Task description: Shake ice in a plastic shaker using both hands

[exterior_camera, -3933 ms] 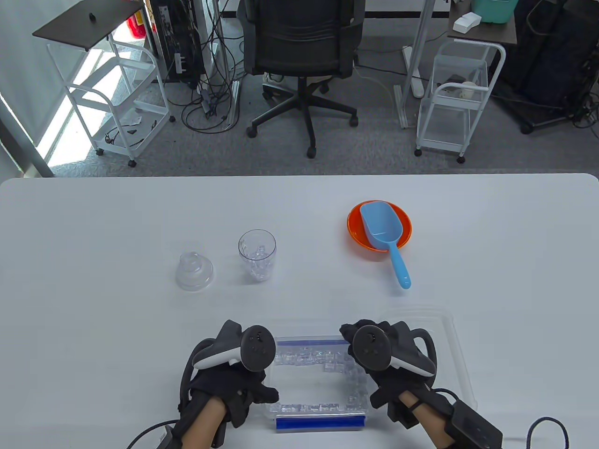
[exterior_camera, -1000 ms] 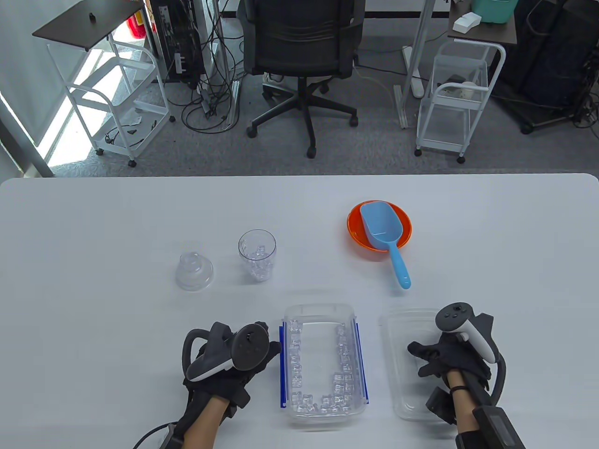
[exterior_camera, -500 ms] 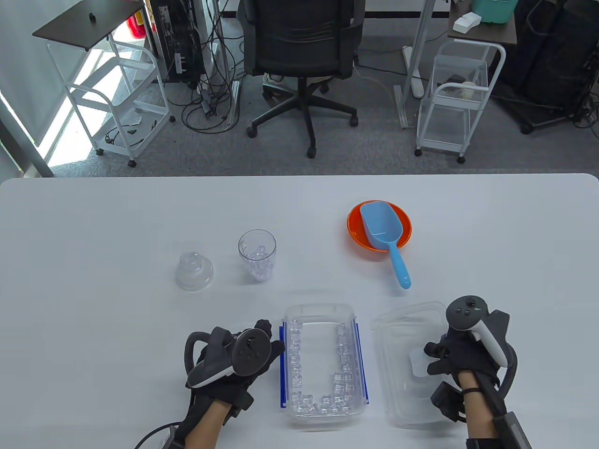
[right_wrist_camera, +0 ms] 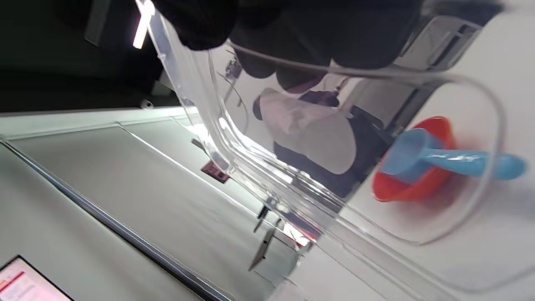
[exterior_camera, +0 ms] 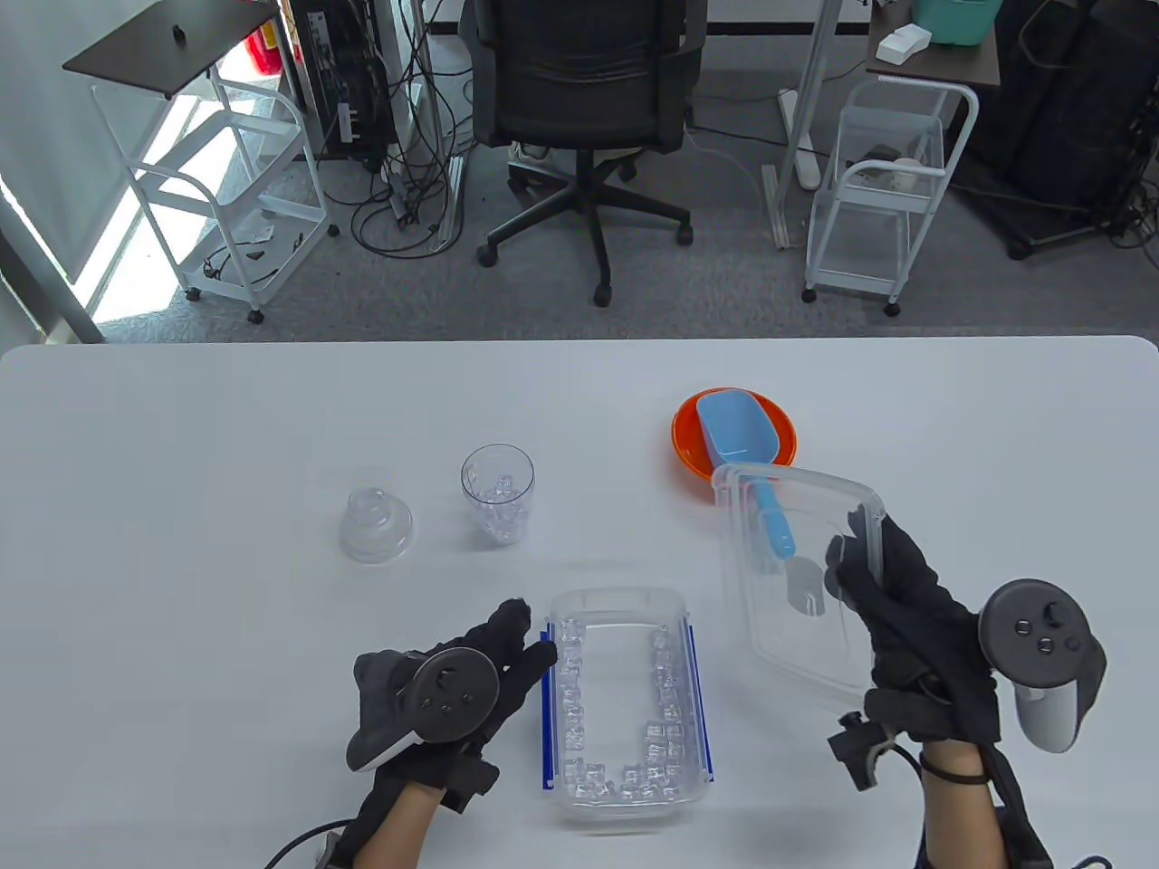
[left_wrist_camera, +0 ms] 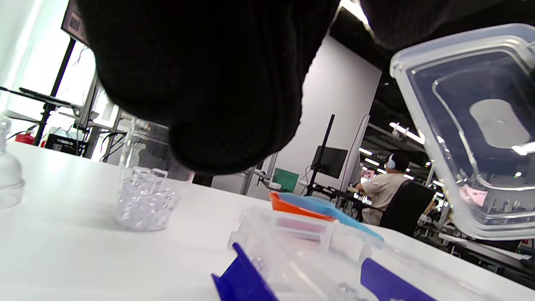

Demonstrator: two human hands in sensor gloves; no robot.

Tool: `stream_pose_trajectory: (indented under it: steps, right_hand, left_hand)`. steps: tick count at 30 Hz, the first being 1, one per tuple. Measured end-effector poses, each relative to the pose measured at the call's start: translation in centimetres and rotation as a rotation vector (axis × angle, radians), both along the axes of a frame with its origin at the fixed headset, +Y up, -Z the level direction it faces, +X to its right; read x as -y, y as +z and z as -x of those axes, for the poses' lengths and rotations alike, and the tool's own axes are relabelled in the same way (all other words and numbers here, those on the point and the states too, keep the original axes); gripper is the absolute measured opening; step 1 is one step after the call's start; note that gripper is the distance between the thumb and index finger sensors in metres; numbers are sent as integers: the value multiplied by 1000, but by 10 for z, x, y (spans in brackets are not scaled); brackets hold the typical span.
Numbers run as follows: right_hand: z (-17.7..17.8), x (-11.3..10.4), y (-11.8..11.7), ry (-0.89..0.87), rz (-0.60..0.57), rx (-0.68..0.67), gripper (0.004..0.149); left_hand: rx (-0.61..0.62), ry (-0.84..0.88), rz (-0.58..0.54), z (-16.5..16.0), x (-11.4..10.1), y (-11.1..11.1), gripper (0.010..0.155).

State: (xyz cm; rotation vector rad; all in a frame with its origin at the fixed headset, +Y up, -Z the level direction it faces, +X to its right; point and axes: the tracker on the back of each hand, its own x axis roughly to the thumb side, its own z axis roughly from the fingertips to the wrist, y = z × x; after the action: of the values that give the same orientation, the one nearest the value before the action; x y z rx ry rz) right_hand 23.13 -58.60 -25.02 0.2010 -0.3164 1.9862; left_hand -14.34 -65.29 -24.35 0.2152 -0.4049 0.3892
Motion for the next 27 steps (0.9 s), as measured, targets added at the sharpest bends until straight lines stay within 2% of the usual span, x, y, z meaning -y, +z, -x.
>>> stream_pose_trajectory:
  steps: [5,8,9,14,17,19,22,24,27]
  right_hand:
    - [66,14,-7,-20,-69,-136,52]
    - [101,28,-3,-3,-108,-166,51]
    - [110,35,-1,-42,-101,-198,51]
    - [125,65,6,-272,-22,-409,55]
    - [129,70,12,-366,-26,-478,62]
    - [131,68,16,-364,-61,-488,65]
    - [132,66,22,-244,-130,-454,67]
    - [134,68,24,-236,-139,-499,65]
    - [140,72,28,-297,-121,-593,70]
  left_hand:
    - [28,66,-160,-10,-5,11,66]
    - [118,64,-222,-20,-5,17,67]
    - [145,62,-233,-22,-6,19,63]
    - [183,48,-269,-25,-9,25,67]
    - [266,73,-238,-33,-4,27,75]
    - [312,95,-219,-38,-2,28,69]
    - [389,172,-249,-42,-3,32,69]
    - [395,223,-227,-43,-2,32,73]
    - [410,268,-192,-41,0,30,79]
